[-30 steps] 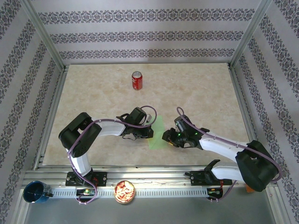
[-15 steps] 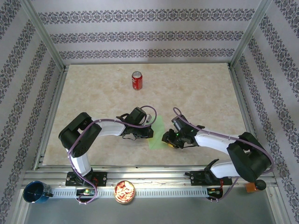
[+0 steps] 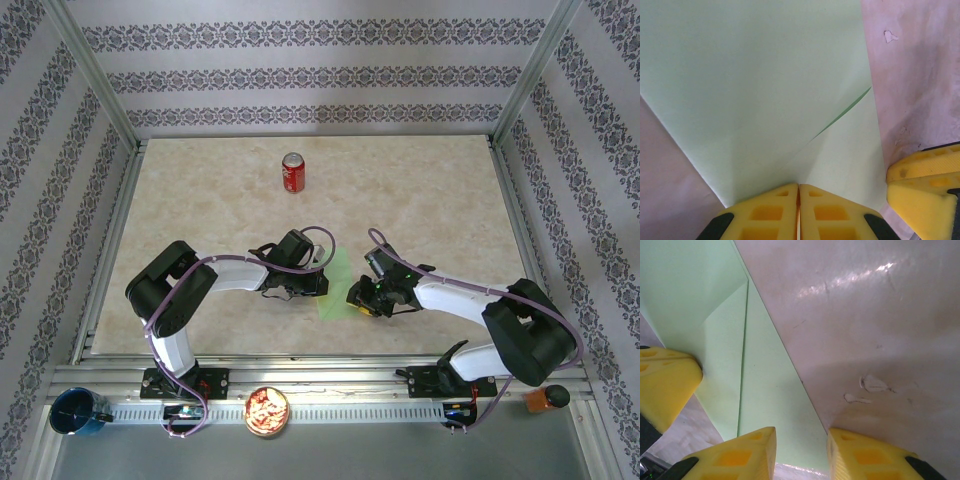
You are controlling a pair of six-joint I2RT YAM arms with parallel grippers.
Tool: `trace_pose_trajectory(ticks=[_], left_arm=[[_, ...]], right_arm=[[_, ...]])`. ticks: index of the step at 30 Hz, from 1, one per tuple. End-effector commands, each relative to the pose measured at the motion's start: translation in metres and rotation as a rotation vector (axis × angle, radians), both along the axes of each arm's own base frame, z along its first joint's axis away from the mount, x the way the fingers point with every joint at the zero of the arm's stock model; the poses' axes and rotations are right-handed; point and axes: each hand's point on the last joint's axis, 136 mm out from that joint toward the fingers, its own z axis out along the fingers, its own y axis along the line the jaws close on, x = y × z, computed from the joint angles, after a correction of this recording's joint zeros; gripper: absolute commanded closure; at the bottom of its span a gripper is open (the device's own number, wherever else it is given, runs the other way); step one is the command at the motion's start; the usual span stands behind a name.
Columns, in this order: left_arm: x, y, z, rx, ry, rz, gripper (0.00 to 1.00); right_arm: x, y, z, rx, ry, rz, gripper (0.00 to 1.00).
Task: Fold a paper plane with a square sheet of paper (pick it up from the middle)
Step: Turn over the paper at the center of the table.
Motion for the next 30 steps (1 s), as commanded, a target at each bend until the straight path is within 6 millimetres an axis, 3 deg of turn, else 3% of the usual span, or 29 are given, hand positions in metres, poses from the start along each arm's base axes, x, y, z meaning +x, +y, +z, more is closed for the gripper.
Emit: trace_pose_trajectory(ticks=[1,10,23,30], left_arm=[[-0.011,0.015,-0.017,0.056,0.063,0.020,0.90],[-0.010,0.015,-0.016,0.052,0.062,0.020,0.90],[-0.012,0.018,-0.015,0.055,0.063,0.023,0.90],[-0.011,0.017,-0.015,0.050,0.065,0.024,0.90]], right_arm=[[0.018,0.025,0.020,0.089,-0.113,0.038,0.67],[0.016,0.025,0.012,0.067,-0.079,0.042,0.65],[0.001,0.003,0.005,-0.004,-0.059,0.029,0.63],[0.005,0.015,0.000,0.017,-0.042,0.054,0.63]])
